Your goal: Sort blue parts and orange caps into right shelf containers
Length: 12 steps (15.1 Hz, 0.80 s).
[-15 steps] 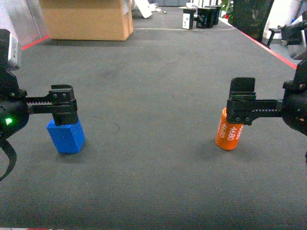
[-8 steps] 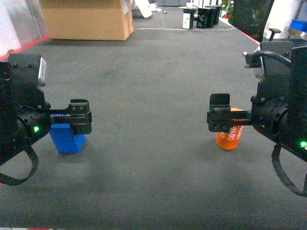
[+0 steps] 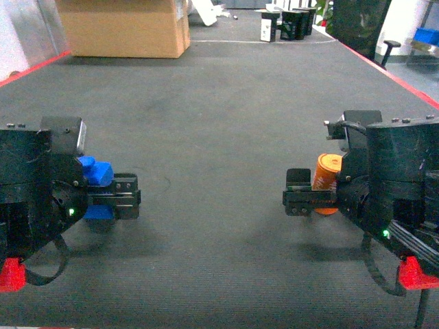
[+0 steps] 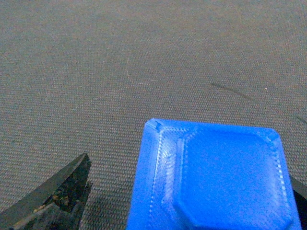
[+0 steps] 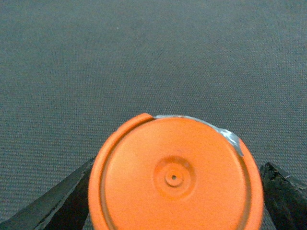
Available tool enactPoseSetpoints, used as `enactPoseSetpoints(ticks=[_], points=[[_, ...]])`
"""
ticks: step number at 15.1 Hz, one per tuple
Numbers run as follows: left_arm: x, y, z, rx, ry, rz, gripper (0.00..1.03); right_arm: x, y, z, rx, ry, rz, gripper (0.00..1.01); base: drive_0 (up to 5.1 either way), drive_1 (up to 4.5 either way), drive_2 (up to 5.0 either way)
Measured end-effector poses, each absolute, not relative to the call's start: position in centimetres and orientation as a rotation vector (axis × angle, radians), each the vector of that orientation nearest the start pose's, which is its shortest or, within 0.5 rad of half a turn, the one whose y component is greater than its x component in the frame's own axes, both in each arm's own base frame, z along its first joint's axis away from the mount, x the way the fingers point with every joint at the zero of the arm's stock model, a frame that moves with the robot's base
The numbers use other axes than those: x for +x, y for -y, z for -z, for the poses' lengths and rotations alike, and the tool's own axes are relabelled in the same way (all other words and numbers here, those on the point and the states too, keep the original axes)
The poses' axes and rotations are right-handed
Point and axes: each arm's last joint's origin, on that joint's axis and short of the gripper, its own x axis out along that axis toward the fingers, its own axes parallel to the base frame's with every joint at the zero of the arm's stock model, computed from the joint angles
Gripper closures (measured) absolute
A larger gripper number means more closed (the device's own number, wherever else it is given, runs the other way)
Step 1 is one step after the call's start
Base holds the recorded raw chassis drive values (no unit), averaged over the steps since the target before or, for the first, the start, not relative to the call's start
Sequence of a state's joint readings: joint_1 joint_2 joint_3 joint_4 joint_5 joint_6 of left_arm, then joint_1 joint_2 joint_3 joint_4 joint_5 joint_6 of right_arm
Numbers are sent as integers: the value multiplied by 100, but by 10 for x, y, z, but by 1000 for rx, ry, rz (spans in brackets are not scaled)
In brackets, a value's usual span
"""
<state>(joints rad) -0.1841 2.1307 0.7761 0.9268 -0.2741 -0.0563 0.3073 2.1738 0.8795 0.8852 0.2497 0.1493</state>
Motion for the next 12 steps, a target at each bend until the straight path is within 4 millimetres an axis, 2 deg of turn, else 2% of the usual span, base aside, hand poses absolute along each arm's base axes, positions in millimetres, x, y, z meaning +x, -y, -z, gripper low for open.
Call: enactPoseSetpoints(ticks=[1, 2, 6, 7, 10, 12], points=[[356, 57, -61, 24, -409, -107, 5, 368, -109, -61, 36, -381, -19, 6, 0, 0, 0], [357, 57, -62, 20, -403, -114, 9, 369, -109, -61, 32, -380, -17, 16, 0, 0, 0], [357, 57, -62, 14, -396, -122, 52, 367, -109, -60, 24, -361, -23, 56, 0, 0, 0], [356, 56, -61, 4, -393, -124, 61, 363, -107, -60, 25, -361, -25, 57, 0, 0, 0], [341, 53, -63, 0, -379, -145, 61, 345, -101, -75, 30, -330, -25, 57, 0, 0, 0], [324, 50, -78, -8, -327, -162, 61, 327, -96, -97, 31, -284, -29, 57, 0, 0, 0]])
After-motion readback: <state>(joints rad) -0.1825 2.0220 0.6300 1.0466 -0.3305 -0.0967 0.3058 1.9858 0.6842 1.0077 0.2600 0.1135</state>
